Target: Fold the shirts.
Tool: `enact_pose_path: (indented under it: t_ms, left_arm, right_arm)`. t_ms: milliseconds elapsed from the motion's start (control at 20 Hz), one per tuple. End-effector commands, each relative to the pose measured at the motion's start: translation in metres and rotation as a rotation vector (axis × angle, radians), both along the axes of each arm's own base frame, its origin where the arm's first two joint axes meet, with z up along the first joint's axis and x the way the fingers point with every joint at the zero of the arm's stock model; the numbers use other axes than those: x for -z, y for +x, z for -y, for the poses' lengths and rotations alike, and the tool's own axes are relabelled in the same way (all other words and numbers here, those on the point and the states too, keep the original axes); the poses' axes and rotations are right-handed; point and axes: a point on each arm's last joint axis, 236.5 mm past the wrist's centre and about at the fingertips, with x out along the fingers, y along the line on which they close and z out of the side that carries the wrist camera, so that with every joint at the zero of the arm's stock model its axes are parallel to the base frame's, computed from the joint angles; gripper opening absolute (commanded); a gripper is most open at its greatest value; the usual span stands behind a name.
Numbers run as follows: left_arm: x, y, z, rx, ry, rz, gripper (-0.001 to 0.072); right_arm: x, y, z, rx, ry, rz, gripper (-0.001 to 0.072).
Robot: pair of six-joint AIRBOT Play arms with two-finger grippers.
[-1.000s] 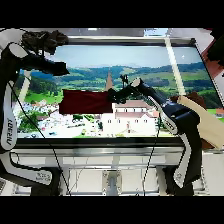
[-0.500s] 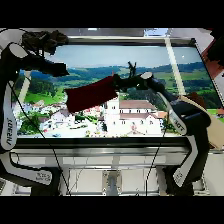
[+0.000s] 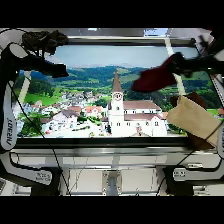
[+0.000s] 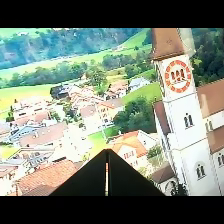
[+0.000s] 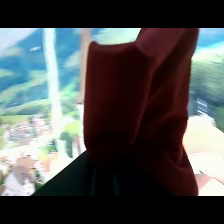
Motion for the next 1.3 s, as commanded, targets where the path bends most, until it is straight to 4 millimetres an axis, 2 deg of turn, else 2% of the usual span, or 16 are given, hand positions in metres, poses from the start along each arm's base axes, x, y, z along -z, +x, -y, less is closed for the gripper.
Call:
enact_pose_path:
  t_ms: [0, 200, 400, 600, 650, 750, 800, 850, 950, 1000, 1050, 1100, 1150, 1200, 1250]
  left_arm:
    - [0.0, -0.001, 0.002, -0.013, -0.015, -0.014, 0.0019]
    - [0.0, -0.009, 0.008, 0.009, -0.035, -0.045, 0.0019]
    - [0.002, -0.018, 0.01, 0.03, -0.04, -0.08, 0.0019]
    - [-0.003, -0.015, 0.016, 0.027, -0.075, -0.062, 0.0019]
    - [-0.006, -0.014, 0.02, 0.03, -0.094, -0.06, 0.0019]
    - [-0.01, -0.014, 0.026, 0.034, -0.122, -0.056, 0.0019]
    - [-0.01, -0.014, 0.026, 0.034, -0.123, -0.055, 0.0019]
    - [-0.01, -0.014, 0.026, 0.034, -0.123, -0.055, 0.002]
    - [-0.01, -0.014, 0.026, 0.033, -0.123, -0.054, 0.002]
    - [-0.011, -0.012, 0.026, 0.03, -0.125, -0.049, 0.0019]
    - [-0.012, -0.01, 0.027, 0.025, -0.13, -0.041, 0.0019]
    - [-0.014, -0.008, 0.03, 0.016, -0.143, -0.036, 0.002]
    - [-0.017, -0.007, 0.035, 0.01, -0.161, -0.036, 0.0019]
    - [-0.018, -0.008, 0.041, 0.019, -0.169, -0.036, 0.0018]
    - [-0.018, -0.011, 0.049, 0.035, -0.169, -0.038, 0.0018]
  right_arm:
    - [-0.017, -0.102, 0.087, 0.192, -0.116, -0.201, 0.0026]
    - [-0.01, -0.19, 0.148, 0.385, -0.193, -0.438, 0.0027]
    - [-0.009, -0.243, 0.205, 0.609, -0.31, -0.553, 0.0027]
    - [0.012, -0.281, 0.23, 0.655, -0.409, -0.711, 0.0029]
    - [0.019, -0.285, 0.228, 0.633, -0.409, -0.737, 0.0069]
    - [0.035, -0.288, 0.221, 0.573, -0.39, -0.774, 0.0575]
    - [0.037, -0.289, 0.221, 0.57, -0.386, -0.782, 0.0611]
    - [0.037, -0.289, 0.22, 0.571, -0.385, -0.779, 0.0611]
    - [0.035, -0.272, 0.216, 0.553, -0.363, -0.712, 0.0611]
    - [0.033, -0.252, 0.207, 0.522, -0.318, -0.633, 0.0611]
    - [0.028, -0.217, 0.186, 0.463, -0.23, -0.504, 0.061]
    - [0.015, -0.174, 0.155, 0.361, -0.121, -0.333, 0.061]
    - [-0.008, -0.132, 0.121, 0.253, -0.025, -0.149, 0.061]
    - [-0.037, -0.097, 0.084, 0.137, 0.052, 0.033, 0.061]
    - [-0.057, -0.073, 0.053, 0.034, 0.075, 0.169, 0.061]
